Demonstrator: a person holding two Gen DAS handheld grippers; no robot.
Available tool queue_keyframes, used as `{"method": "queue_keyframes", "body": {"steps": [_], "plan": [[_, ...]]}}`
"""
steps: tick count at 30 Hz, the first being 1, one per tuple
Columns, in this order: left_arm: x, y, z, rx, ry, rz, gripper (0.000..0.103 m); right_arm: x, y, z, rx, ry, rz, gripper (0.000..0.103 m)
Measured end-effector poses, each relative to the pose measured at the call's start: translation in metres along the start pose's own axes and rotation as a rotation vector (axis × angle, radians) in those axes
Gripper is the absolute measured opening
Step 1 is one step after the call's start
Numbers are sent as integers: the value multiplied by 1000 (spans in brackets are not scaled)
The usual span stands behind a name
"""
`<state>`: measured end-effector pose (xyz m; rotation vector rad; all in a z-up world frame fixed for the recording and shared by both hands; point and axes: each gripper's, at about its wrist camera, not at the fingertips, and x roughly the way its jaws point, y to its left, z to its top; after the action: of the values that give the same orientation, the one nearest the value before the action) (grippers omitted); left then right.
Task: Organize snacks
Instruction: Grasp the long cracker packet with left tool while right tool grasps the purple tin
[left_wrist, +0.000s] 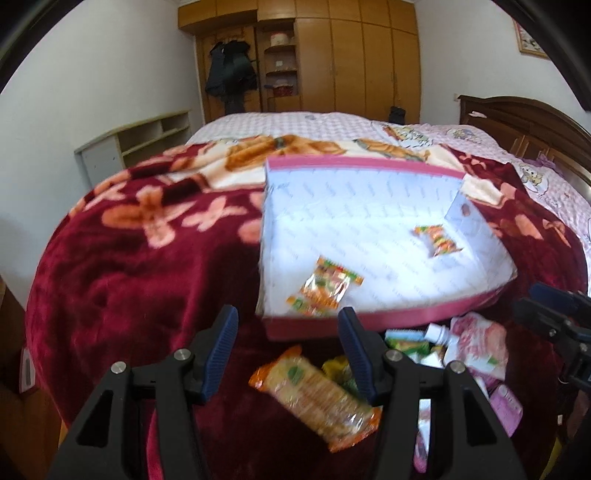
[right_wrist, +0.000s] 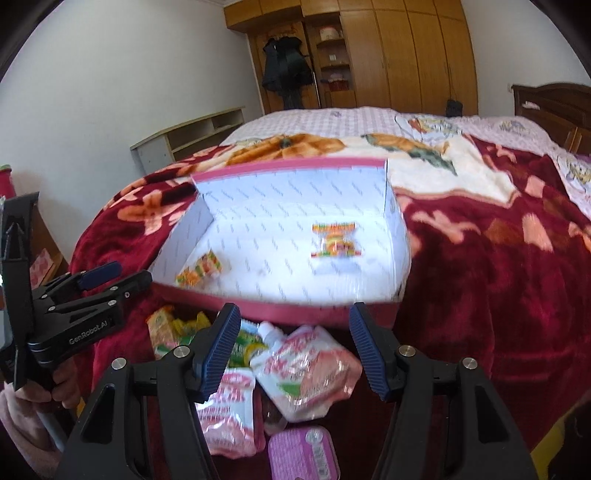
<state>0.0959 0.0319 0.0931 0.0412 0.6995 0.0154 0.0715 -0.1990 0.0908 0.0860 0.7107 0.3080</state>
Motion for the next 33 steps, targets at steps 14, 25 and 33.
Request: {"method": "queue_keyframes", "body": {"steps": [14, 25, 33], "plan": [[18, 9, -33, -155, 115, -36, 60, -8, -3, -52, 18, 2, -60, 63], [38, -6, -51, -219, 130, 15, 64, -9, -13, -85, 28, -8, -86, 63], [43, -16, -63, -226, 99, 63, 68, -2, -21, -96, 58, 8, -51, 63]]}}
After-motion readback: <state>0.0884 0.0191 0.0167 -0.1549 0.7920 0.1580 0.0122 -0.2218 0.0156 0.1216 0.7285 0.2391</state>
